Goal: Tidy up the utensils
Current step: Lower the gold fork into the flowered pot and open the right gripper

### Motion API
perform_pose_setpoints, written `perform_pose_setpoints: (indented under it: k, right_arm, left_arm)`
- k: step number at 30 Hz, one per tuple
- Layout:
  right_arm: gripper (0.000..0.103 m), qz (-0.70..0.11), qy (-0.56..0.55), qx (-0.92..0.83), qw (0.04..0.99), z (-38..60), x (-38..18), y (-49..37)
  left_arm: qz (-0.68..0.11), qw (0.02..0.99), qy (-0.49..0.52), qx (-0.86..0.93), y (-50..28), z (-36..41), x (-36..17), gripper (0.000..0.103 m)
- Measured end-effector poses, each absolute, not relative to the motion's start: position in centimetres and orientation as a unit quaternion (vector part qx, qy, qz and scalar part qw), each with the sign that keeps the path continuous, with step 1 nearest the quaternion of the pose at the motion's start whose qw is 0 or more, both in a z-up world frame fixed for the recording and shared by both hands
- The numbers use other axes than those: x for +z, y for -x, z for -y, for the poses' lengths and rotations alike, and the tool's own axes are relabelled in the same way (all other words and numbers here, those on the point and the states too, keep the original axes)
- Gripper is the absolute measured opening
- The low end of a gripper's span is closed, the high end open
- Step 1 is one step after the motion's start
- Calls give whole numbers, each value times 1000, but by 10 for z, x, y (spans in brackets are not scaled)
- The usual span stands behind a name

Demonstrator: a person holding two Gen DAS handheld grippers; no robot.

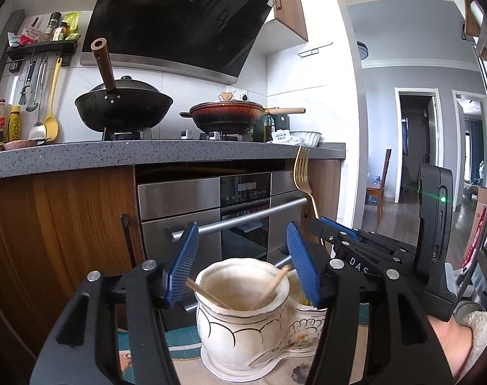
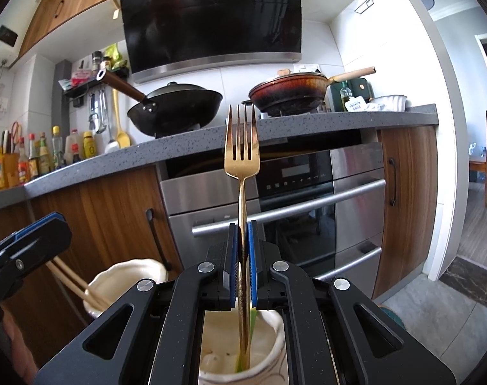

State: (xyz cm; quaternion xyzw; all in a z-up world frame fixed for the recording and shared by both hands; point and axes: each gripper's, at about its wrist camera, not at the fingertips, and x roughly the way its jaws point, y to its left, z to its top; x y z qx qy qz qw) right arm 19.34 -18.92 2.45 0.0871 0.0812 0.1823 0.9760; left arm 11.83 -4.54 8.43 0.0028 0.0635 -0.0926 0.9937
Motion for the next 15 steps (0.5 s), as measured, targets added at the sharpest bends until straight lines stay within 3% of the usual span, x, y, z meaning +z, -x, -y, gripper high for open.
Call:
perform_pose_setpoints:
  k: [15]
  right_arm:
    - [7, -134, -82, 186, 970, 192, 5, -152]
  left_arm:
    - [-125, 990, 37, -60, -80, 15, 44, 62]
